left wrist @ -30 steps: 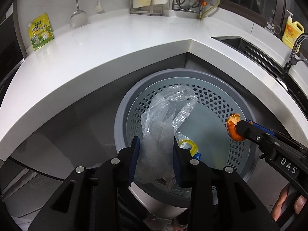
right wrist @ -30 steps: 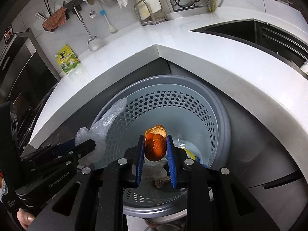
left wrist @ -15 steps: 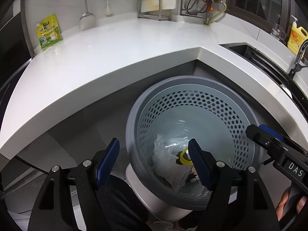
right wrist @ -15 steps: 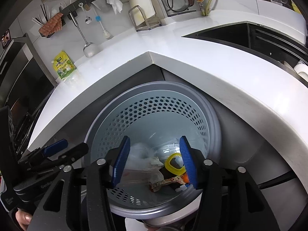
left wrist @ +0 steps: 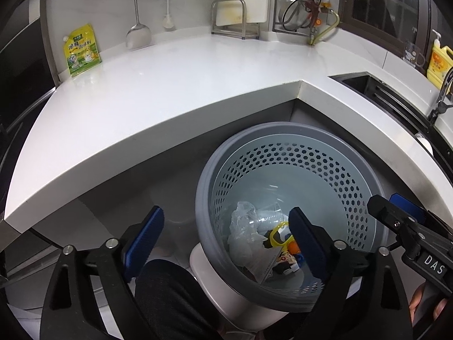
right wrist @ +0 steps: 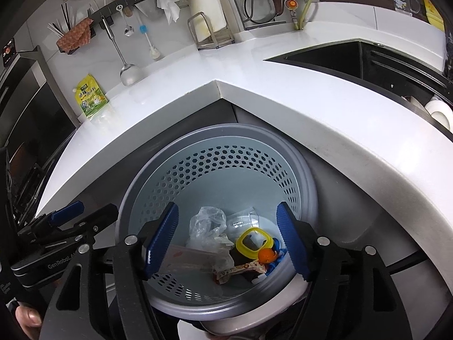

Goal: Collect trash

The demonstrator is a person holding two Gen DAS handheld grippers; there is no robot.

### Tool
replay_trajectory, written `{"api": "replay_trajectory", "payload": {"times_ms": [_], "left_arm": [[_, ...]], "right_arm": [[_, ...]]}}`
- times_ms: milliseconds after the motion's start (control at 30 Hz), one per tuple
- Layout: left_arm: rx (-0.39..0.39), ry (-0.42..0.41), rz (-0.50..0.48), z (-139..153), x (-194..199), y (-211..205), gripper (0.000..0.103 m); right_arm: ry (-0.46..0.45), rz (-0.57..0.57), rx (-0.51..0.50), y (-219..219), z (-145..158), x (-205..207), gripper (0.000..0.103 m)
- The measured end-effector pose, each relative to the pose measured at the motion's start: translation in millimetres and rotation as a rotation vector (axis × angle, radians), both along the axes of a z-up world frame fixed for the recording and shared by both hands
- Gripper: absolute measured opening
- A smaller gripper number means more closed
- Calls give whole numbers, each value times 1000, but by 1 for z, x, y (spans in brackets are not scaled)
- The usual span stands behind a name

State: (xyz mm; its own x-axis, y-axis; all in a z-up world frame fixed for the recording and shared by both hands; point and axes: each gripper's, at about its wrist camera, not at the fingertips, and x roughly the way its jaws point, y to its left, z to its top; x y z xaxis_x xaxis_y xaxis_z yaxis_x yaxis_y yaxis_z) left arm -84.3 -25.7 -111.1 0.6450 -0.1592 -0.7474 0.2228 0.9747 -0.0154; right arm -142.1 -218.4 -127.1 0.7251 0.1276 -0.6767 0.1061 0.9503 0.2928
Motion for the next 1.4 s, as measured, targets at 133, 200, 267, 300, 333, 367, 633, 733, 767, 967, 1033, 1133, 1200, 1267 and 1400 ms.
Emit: {"api": "replay_trajectory", "payload": {"times_ms": [133, 200, 267, 300, 333, 367, 633, 733, 767, 967, 1033, 1133, 1200, 1267, 1400], "left_arm": [[-3, -13, 11, 3, -2, 2, 94], [-1, -15, 15, 4, -2, 2, 95], [-2, -17, 19, 5, -3, 3, 95], [-3, -17, 21, 5, -4, 3, 96], [-5, -16, 22, 5, -4, 3, 96], [-6, -16, 23, 6, -4, 3, 96], [-11, -20, 36, 8, -4, 7, 97], [-8, -19, 39, 8, -4, 8, 97], [-6, -17, 40, 8, -4, 8, 97], [-7, -14, 51, 9, -5, 11, 97], [-6, -15, 55, 9, -5, 11, 97], [-1, -21, 56, 9, -6, 11, 97], [9, -27, 56, 10, -7, 10, 97], [17, -30, 55, 10, -7, 9, 97], [18, -26, 64, 11, -8, 9, 97]], "right_arm": [[-7, -5, -9, 0, 2, -1, 73], [-7, -8, -12, 0, 3, -2, 73], [-8, -11, -16, 0, 3, -2, 73], [-9, -12, -18, 0, 4, -2, 73], [-10, -12, -22, 1, 4, -3, 73], [-11, -13, -24, 1, 5, -3, 73], [-18, -19, -39, 2, 8, -5, 76], [-20, -18, -45, 3, 10, -6, 76], [-20, -18, -47, 3, 10, -6, 76], [-19, -21, -56, 5, 11, -6, 76], [-21, -22, -57, 4, 11, -7, 76], [-22, -23, -58, 5, 12, -7, 76], [-22, -22, -58, 5, 12, -7, 76], [-22, -22, -58, 5, 11, -7, 76], [-23, -20, -62, 5, 12, -8, 76]]}}
